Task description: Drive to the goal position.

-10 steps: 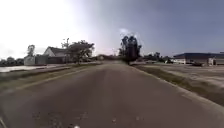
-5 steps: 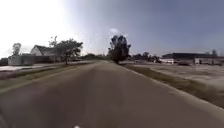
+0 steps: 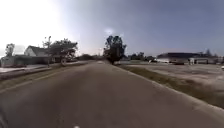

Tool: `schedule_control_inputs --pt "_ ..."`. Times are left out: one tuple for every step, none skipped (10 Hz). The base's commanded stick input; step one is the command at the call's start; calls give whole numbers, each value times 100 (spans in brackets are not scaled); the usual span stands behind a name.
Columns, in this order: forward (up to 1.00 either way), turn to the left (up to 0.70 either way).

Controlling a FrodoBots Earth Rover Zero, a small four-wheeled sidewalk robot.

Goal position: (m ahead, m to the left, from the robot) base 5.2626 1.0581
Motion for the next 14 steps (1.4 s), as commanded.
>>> schedule_control_inputs --pt "100 -3" --pt "100 -2" --pt "100 -1" --pt "100 -1" --pt "100 -1" --pt "100 -1" --pt "100 -1" --pt "100 -1" --pt "100 -2" --pt "100 -3" --pt "100 -13" --pt "100 -13" --pt "100 -13" --pt "100 -13"
